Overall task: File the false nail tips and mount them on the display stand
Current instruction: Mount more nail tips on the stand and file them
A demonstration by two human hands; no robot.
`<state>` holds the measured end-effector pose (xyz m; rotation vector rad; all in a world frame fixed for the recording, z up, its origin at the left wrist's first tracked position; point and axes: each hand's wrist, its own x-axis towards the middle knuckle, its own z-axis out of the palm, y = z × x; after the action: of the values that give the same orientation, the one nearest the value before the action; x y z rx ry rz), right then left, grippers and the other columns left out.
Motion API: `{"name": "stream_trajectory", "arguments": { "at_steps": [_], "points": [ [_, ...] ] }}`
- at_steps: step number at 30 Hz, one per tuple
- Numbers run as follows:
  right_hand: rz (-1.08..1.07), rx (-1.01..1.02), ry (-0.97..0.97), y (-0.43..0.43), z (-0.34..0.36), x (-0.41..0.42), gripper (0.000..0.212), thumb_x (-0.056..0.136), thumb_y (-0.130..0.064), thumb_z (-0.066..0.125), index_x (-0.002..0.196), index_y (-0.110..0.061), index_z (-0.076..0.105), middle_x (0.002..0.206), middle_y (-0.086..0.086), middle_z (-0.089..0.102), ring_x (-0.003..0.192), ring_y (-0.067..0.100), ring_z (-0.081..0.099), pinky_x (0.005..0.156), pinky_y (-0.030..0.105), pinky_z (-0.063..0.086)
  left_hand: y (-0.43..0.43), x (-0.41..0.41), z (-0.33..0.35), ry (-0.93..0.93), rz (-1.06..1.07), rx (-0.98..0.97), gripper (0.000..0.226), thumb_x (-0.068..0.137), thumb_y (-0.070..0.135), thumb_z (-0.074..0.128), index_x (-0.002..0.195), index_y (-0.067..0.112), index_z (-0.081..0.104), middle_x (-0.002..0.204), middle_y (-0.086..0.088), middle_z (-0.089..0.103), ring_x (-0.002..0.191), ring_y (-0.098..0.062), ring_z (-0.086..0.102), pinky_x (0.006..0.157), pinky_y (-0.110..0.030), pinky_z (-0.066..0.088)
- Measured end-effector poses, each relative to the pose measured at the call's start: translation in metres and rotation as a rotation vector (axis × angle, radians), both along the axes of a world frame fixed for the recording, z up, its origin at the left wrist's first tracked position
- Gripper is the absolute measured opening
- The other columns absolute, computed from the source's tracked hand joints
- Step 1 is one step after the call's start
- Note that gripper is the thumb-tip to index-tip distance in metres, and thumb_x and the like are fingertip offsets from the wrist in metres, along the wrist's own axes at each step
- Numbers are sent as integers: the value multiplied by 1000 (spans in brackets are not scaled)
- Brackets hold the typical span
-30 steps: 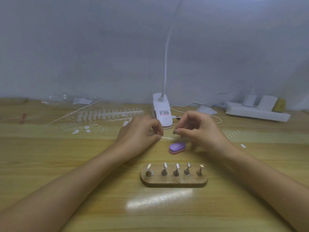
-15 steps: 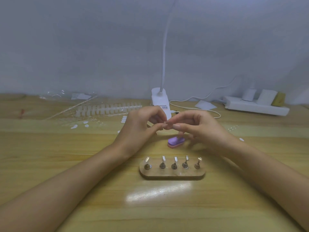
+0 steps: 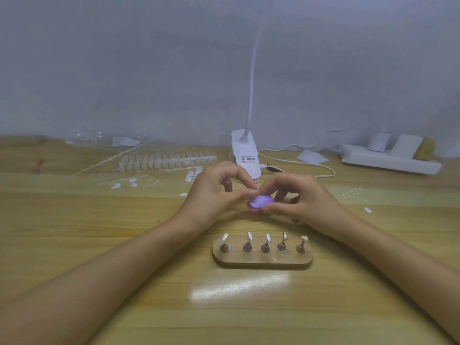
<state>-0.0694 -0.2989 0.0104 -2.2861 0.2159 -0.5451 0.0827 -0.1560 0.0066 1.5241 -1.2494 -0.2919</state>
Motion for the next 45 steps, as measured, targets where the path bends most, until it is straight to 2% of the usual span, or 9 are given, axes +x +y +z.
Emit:
{"name": "stream_trajectory", "arguments": {
  "at_steps": [3, 8, 14, 20, 24, 27, 30, 40, 45],
  "points": [
    [-2, 260, -38, 6, 3, 0, 14, 84, -7, 77, 96, -11, 72, 93, 1, 74, 79, 18, 73, 51, 27, 54, 1, 1, 0, 19, 50, 22, 11, 79, 19, 79, 72, 22, 71, 90, -1, 71, 68, -15, 49, 68, -26, 41],
    [-1, 455, -60, 12, 1, 1, 18, 88, -9, 73, 106, -12, 71, 98, 5, 76, 89, 23, 76, 64, 26, 58, 0, 0, -1, -10, 114, 56, 11, 79, 25, 80, 72, 24, 72, 84, -12, 70, 66, -21, 49, 65, -29, 42],
    [-23, 578, -102, 10, 1, 2, 25, 77, -24, 78, 95, -14, 64, 96, 10, 76, 86, 25, 75, 67, 31, 60, 2, 2, 1, -120, 58, -15, 16, 81, 20, 79, 72, 27, 67, 81, 19, 65, 63, -15, 49, 62, -10, 38],
    [-7, 764, -148, -1, 2, 2, 19, 81, -21, 73, 93, -11, 61, 100, 16, 76, 90, 23, 74, 71, 28, 59, 0, 4, 1, -84, -33, -74, 16, 82, 18, 78, 75, 28, 68, 86, 14, 63, 63, -2, 46, 66, -8, 38],
    [109, 681, -16, 1, 0, 4, 14, 79, -18, 78, 85, -18, 65, 99, 18, 76, 90, 24, 74, 80, 33, 61, -1, 4, 0, -102, -28, -85, 15, 82, 14, 78, 76, 25, 69, 91, 8, 61, 62, -5, 44, 68, -12, 39],
    [22, 772, -151, -1, -1, 4, 15, 80, -13, 72, 90, -8, 61, 99, 20, 75, 89, 26, 74, 78, 29, 60, -2, 4, 0, -90, -33, -86, 17, 82, 14, 78, 76, 27, 69, 92, 6, 61, 63, -13, 44, 72, -16, 41],
    [109, 722, -62, 2, 0, 4, 16, 81, -13, 73, 90, -8, 61, 98, 19, 75, 88, 25, 75, 75, 27, 59, -2, 4, 0, -76, -28, -84, 16, 82, 14, 77, 77, 26, 69, 93, 8, 59, 64, -7, 43, 73, -15, 40],
    [-1, 779, -187, 0, -2, 5, 19, 79, -14, 72, 91, -7, 58, 98, 17, 76, 88, 22, 75, 74, 24, 58, -2, 2, 0, -109, -45, -68, 20, 83, 12, 77, 76, 29, 67, 91, 2, 59, 66, -3, 44, 71, -11, 40],
    [72, 714, -104, 4, -2, 6, 17, 80, -13, 77, 88, -9, 62, 96, 19, 76, 88, 25, 75, 77, 29, 60, -2, 4, -1, -106, -32, -72, 21, 84, 13, 76, 76, 30, 66, 88, 6, 58, 68, 0, 47, 72, -10, 40]
  ]
}}
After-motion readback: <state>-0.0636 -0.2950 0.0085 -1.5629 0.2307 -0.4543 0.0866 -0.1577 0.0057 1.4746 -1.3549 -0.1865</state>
